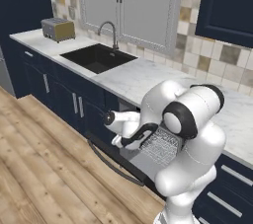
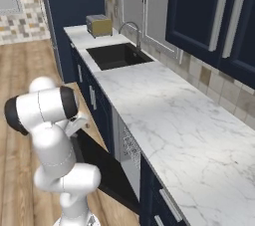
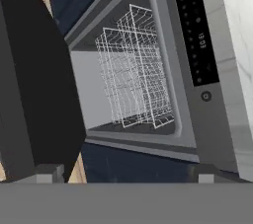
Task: Open the dishwasher door and pull out the top rack.
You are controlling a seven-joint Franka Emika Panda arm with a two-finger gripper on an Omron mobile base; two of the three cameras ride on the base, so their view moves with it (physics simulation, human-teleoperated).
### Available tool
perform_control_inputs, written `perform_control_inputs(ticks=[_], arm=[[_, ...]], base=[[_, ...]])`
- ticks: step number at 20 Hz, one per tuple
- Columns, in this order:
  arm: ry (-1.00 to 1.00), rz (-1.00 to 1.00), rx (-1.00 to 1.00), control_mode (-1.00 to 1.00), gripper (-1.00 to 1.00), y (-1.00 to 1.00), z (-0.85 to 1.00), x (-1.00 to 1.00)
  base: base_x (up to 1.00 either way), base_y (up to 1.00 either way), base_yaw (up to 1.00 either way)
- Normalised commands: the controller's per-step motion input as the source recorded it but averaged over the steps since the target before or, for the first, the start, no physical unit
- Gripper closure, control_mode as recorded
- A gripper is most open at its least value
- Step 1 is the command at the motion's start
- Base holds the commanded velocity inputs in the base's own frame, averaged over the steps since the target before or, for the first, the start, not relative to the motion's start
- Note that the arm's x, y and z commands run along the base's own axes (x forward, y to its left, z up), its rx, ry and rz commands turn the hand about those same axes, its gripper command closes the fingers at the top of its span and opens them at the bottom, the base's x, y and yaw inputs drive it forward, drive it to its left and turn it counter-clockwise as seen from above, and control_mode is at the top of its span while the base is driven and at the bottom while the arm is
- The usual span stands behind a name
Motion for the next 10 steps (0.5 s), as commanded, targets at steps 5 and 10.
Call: perform_control_inputs(ticks=[5,10], arm=[[0.05,0.00,-0.01,-1.00,-1.00,-0.06,0.00,0.43],[0.05,0.00,-0.07,-1.00,-1.00,-0.07,-0.03,0.45]], base=[[0.00,0.00,0.00],[0.00,0.00,0.00]])
